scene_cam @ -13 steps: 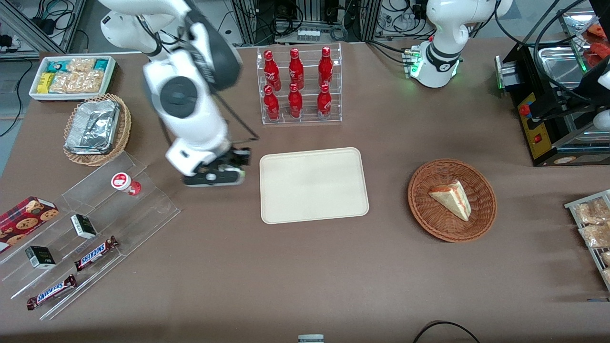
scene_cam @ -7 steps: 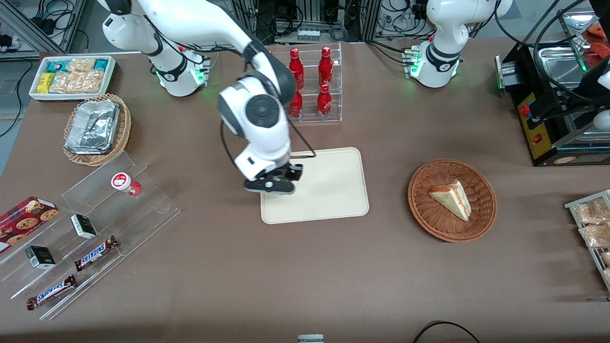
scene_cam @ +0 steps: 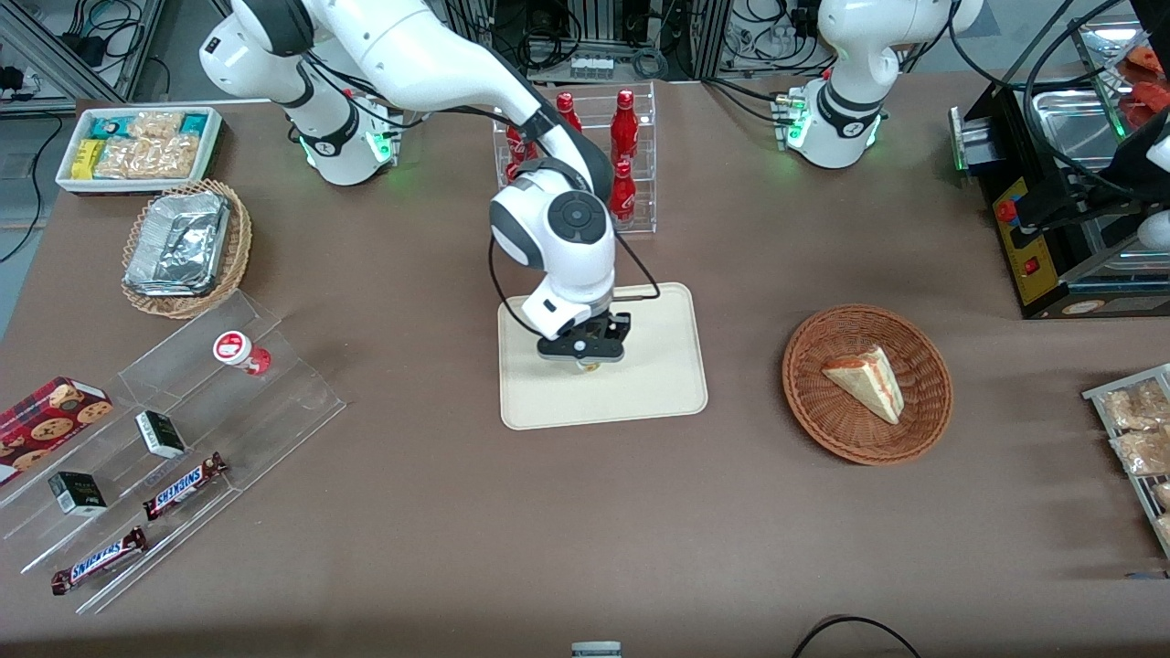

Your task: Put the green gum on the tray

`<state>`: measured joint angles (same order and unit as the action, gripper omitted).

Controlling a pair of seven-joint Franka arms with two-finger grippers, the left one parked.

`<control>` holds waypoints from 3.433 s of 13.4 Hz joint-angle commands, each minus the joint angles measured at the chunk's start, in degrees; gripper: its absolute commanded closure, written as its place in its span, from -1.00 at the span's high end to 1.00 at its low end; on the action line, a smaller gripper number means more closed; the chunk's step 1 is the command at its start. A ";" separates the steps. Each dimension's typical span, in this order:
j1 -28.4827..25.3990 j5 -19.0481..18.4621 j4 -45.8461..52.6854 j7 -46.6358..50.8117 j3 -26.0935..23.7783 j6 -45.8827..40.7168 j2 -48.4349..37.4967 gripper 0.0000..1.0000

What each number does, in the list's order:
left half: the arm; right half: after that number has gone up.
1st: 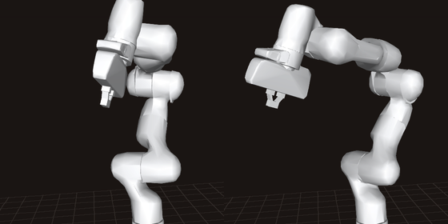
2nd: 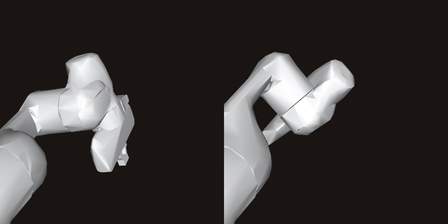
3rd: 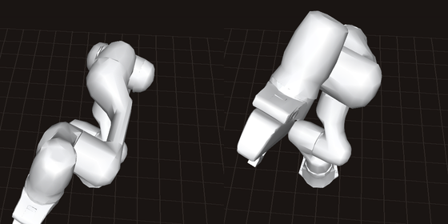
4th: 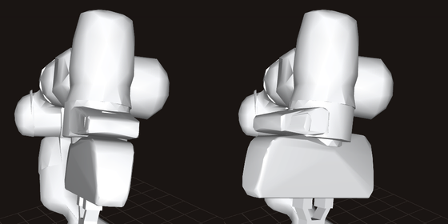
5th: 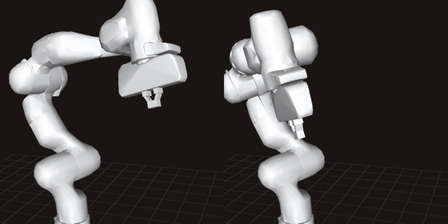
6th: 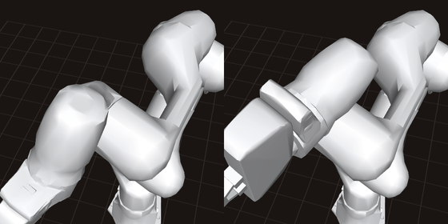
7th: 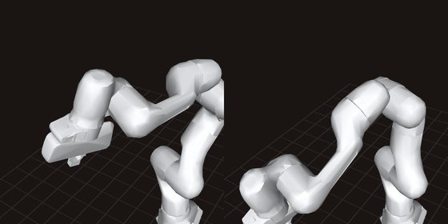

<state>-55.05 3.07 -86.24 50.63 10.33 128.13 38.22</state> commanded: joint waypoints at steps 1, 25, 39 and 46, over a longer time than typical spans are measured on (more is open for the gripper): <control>-1.27 0.18 1.25 1.13 0.31 2.03 1.59 -1.00; 12.41 4.40 -6.75 -15.11 0.39 -14.36 -19.83 1.00; 41.06 -0.34 -6.75 -44.73 0.57 -40.06 -38.31 1.00; 48.01 -2.46 -6.58 -50.72 0.31 -43.39 -40.68 1.00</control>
<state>-8.51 1.28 -91.78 0.72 11.43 85.96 -1.15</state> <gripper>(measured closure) 0.000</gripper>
